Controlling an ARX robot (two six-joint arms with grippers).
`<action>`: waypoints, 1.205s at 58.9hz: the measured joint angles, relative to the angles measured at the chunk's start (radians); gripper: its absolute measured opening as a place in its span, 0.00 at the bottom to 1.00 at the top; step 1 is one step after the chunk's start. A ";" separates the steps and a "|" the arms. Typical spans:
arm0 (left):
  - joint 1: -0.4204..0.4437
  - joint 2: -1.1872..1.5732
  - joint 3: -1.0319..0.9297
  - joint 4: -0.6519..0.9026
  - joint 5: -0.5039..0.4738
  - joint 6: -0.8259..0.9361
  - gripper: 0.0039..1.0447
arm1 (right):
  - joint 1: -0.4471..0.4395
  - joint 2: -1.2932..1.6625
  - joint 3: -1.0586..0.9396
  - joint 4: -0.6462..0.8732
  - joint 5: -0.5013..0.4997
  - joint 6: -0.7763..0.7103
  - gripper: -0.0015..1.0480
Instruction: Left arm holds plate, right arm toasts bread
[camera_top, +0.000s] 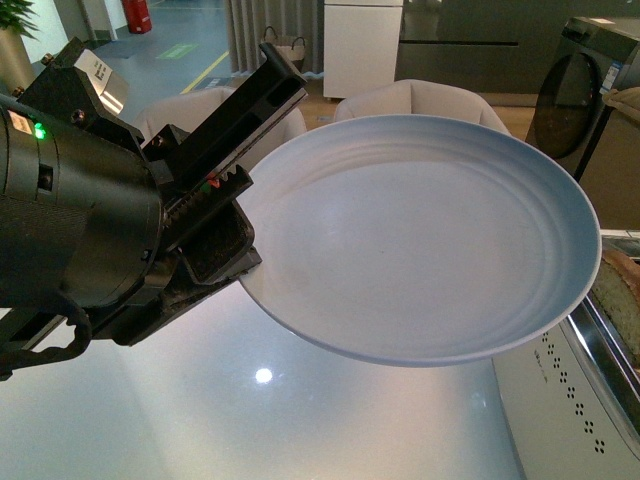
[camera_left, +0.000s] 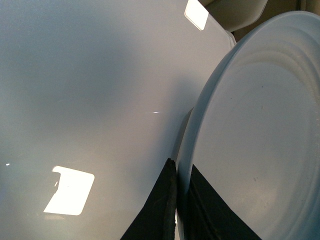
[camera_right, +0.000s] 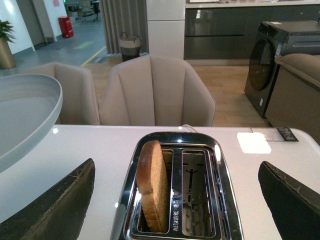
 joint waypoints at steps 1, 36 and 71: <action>0.000 0.000 0.000 0.000 0.000 0.000 0.03 | 0.000 0.000 0.000 0.000 0.000 0.000 0.91; 0.055 -0.006 0.013 -0.044 -0.066 0.272 0.03 | 0.000 -0.001 0.000 0.000 0.000 0.000 0.91; 0.659 0.257 -0.179 0.299 0.298 0.534 0.03 | 0.000 -0.001 0.000 0.000 0.000 0.000 0.91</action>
